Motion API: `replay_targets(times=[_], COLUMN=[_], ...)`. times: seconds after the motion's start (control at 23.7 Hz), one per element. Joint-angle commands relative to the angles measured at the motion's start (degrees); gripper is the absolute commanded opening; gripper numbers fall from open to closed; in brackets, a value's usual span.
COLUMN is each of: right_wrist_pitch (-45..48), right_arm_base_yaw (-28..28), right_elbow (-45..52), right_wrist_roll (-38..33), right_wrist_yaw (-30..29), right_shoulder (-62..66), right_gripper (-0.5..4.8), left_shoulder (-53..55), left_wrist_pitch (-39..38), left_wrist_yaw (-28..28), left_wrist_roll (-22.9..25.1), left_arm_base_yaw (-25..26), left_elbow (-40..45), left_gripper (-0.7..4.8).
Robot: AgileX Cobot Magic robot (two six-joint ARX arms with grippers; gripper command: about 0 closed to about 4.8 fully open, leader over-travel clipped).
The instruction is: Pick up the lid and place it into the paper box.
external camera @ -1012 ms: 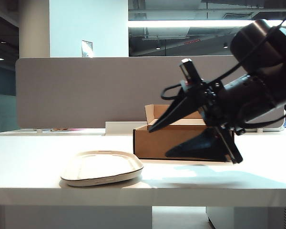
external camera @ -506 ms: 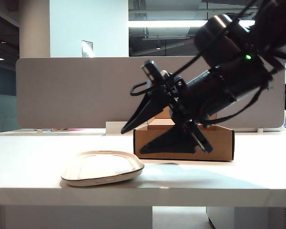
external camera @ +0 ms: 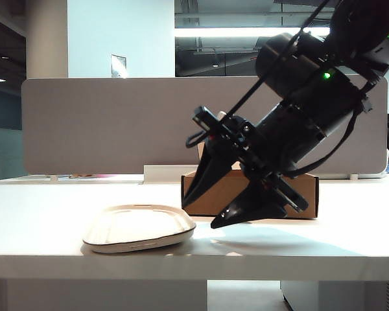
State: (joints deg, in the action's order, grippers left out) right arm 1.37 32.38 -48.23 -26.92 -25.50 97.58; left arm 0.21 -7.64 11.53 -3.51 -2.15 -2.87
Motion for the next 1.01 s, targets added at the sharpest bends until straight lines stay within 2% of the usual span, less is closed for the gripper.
replay_targets(times=[0.04, 0.46, 0.63, 1.01], right_wrist_pitch=[0.68, 1.97, 2.47, 3.26], right_arm_base_yaw=[0.39, 0.48, 0.48, 0.48], right_elbow=[-0.24, -0.39, -0.39, -0.39], right_wrist_roll=[0.37, -0.09, -0.07, -0.07], right_wrist_yaw=[0.15, -0.02, -0.04, 0.07], right_shoulder=[0.37, 1.55, 1.55, 1.57], right_gripper=[2.61, 2.58, 1.96, 1.97], left_shoulder=[0.02, 0.02, 0.02, 0.02], left_wrist_pitch=[0.55, 0.87, 0.87, 0.9], left_wrist_yaw=[0.24, 0.26, 0.26, 0.26], left_wrist_roll=[0.02, 0.02, 0.02, 0.02], left_arm_base_yaw=[0.13, 0.13, 0.13, 0.13], left_elbow=[-0.15, -0.15, -0.15, -0.15], left_gripper=[-0.05, -0.05, -0.05, -0.05])
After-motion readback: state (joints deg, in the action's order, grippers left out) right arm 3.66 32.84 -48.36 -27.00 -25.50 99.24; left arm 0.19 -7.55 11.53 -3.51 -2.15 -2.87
